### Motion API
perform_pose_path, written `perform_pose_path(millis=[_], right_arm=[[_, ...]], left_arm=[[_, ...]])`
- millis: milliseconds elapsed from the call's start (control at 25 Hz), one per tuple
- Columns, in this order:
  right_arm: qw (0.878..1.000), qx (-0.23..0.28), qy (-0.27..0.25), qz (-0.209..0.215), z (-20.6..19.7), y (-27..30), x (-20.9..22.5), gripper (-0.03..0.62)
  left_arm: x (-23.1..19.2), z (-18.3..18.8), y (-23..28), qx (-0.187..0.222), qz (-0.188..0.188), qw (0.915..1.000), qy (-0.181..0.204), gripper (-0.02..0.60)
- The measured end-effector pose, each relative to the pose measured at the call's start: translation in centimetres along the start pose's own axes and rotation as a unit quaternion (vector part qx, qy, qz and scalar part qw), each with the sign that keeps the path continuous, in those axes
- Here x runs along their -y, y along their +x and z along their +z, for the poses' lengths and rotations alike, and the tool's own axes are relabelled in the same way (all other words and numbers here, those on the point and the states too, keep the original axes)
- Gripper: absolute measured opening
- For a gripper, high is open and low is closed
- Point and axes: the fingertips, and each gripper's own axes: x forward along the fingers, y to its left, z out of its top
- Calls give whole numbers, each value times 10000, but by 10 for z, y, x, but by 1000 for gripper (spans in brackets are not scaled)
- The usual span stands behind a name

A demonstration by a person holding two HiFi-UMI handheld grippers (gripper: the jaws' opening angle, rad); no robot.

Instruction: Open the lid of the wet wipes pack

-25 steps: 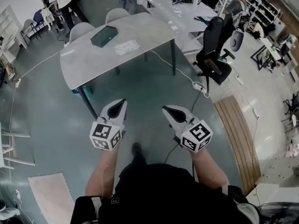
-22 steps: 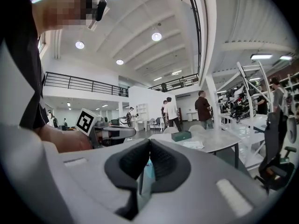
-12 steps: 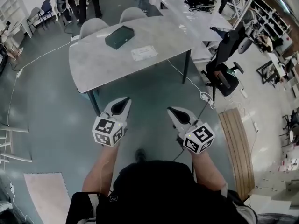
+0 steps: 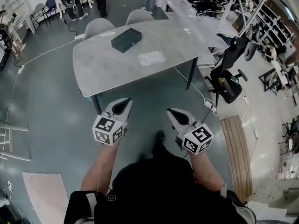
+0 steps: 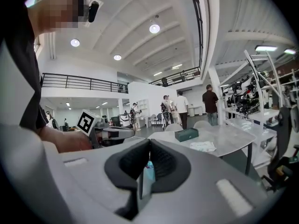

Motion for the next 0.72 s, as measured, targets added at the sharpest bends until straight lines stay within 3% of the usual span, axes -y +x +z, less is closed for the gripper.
perform_pose_path(millis=[440, 720], right_arm=[[9994, 72, 136, 317, 6, 77, 89, 3], [9981, -87, 356, 504, 11, 127, 184, 3]], left_arm=[[-59, -1, 73, -246, 330, 9991, 70, 9], [-98, 20, 170, -375, 515, 9979, 96, 9]])
